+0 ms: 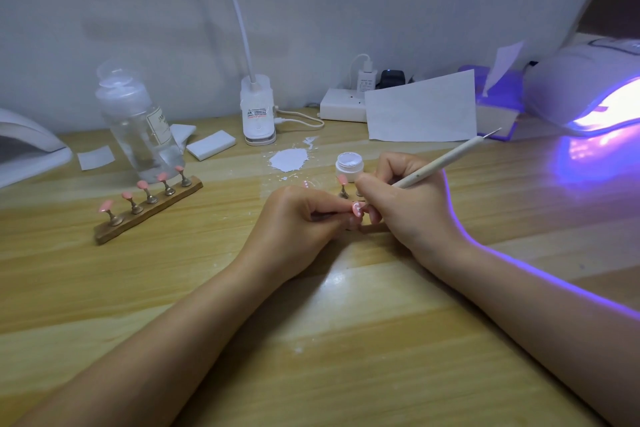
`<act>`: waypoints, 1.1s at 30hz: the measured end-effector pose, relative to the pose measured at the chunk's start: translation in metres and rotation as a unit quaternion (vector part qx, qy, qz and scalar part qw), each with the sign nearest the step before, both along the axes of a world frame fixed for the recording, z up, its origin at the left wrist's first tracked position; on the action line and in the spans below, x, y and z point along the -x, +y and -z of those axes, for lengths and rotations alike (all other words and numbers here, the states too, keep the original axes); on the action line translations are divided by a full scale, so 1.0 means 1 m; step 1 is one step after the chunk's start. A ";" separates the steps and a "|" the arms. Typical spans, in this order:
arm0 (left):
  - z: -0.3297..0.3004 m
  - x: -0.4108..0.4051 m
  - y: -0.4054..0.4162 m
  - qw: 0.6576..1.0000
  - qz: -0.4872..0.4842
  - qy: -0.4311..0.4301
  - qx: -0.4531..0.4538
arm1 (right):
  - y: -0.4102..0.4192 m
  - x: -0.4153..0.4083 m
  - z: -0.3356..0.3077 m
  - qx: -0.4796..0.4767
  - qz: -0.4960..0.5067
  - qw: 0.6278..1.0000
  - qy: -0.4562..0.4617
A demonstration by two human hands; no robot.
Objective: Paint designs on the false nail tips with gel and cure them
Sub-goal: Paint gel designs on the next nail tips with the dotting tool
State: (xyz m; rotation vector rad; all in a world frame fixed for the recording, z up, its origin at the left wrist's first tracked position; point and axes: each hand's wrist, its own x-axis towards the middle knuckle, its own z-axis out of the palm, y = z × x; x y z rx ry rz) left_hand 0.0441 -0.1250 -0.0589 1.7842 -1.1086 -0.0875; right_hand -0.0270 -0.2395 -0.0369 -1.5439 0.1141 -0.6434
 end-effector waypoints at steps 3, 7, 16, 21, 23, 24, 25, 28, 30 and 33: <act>-0.001 0.000 0.000 1.000 0.003 0.001 0.000 | 0.000 0.000 0.000 0.003 0.003 1.000 0.001; -0.001 0.001 0.000 1.000 0.005 0.002 0.004 | -0.001 -0.002 0.001 -0.006 0.001 1.000 -0.001; 0.000 0.001 0.000 1.000 0.000 -0.004 0.004 | -0.002 -0.003 0.002 -0.010 -0.002 1.000 -0.003; -0.001 0.001 0.001 1.000 0.001 -0.003 0.002 | -0.002 -0.003 0.004 -0.012 0.003 1.000 -0.004; -0.001 0.001 0.000 1.000 0.001 -0.004 0.000 | -0.003 -0.004 0.004 -0.008 0.000 1.000 -0.002; -0.001 0.001 0.000 1.000 0.000 -0.005 0.000 | -0.003 -0.004 0.005 -0.007 -0.001 1.000 -0.001; -0.001 0.001 0.000 1.000 -0.001 -0.004 -0.001 | -0.003 -0.004 0.005 -0.007 0.000 1.000 -0.001; 0.000 0.001 0.000 1.000 -0.002 0.002 -0.001 | -0.003 -0.004 0.005 -0.005 0.008 1.000 -0.004; 0.000 0.001 0.001 1.000 -0.001 0.003 -0.004 | -0.003 -0.004 0.005 -0.007 0.003 1.000 -0.005; -0.001 0.001 0.001 1.000 0.001 0.006 -0.004 | -0.003 -0.004 0.006 -0.007 0.004 1.000 -0.003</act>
